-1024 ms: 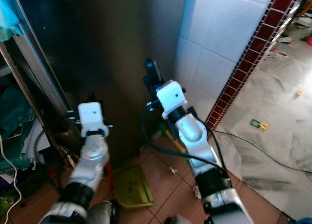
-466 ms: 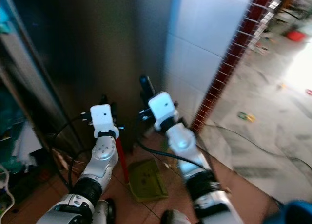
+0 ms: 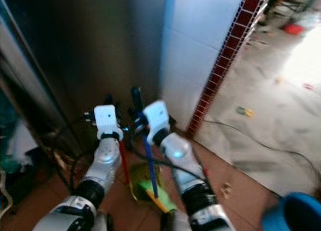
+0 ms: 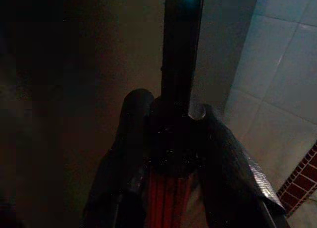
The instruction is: Sweep floor
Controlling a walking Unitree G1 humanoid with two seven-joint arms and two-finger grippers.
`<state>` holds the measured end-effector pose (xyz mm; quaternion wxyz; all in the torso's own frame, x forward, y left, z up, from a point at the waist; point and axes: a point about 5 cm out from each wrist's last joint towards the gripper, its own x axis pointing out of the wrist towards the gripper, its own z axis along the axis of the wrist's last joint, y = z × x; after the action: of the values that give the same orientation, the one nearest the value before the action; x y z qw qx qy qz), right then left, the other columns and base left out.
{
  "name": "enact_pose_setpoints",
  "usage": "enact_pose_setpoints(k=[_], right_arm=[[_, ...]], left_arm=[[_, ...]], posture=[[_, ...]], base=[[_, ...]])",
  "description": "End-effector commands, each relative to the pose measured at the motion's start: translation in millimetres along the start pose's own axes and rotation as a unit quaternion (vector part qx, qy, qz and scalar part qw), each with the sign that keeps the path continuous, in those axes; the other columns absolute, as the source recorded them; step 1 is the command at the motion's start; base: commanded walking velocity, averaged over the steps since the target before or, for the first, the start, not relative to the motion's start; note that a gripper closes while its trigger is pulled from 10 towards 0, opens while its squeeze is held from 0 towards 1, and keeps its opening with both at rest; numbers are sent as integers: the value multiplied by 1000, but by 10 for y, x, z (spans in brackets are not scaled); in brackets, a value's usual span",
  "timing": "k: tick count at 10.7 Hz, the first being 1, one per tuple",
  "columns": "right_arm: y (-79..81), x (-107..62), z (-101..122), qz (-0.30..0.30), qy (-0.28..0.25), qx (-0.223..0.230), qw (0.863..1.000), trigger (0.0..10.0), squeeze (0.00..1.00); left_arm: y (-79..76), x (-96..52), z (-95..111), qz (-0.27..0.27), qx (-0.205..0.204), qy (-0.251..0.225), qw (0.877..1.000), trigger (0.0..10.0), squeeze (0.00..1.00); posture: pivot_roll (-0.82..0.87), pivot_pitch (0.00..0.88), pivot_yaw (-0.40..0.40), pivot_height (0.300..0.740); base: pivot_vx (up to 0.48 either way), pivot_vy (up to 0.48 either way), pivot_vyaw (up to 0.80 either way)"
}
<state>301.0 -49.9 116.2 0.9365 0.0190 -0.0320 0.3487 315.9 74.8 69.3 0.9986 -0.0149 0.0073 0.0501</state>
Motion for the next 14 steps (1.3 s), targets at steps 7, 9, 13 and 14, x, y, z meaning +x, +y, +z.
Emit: enact_pose_setpoints(k=[7,9,13,14], right_arm=[[-316,96,1266,-17,-180,-212,960,10000,0],[-378,74,1191,-44,-172,-264,948,10000,0],[-665,-13,859,-127,-107,-341,925,10000,0],[-751,-30,750,-145,-82,-345,924,10000,0]], left_arm=[[-230,23,110,-166,-24,11,986,10000,0],[-200,-8,105,-209,-23,21,977,10000,0],[-99,-108,73,-252,-11,40,967,10000,0],[-101,-128,77,-264,-1,43,964,10000,0]], posture=[[-6,98,-36,740],[-3,96,-36,740],[17,90,-34,740],[23,88,-34,740]], base=[[0,0,0],[0,0,0],[0,0,0],[0,0,0]])
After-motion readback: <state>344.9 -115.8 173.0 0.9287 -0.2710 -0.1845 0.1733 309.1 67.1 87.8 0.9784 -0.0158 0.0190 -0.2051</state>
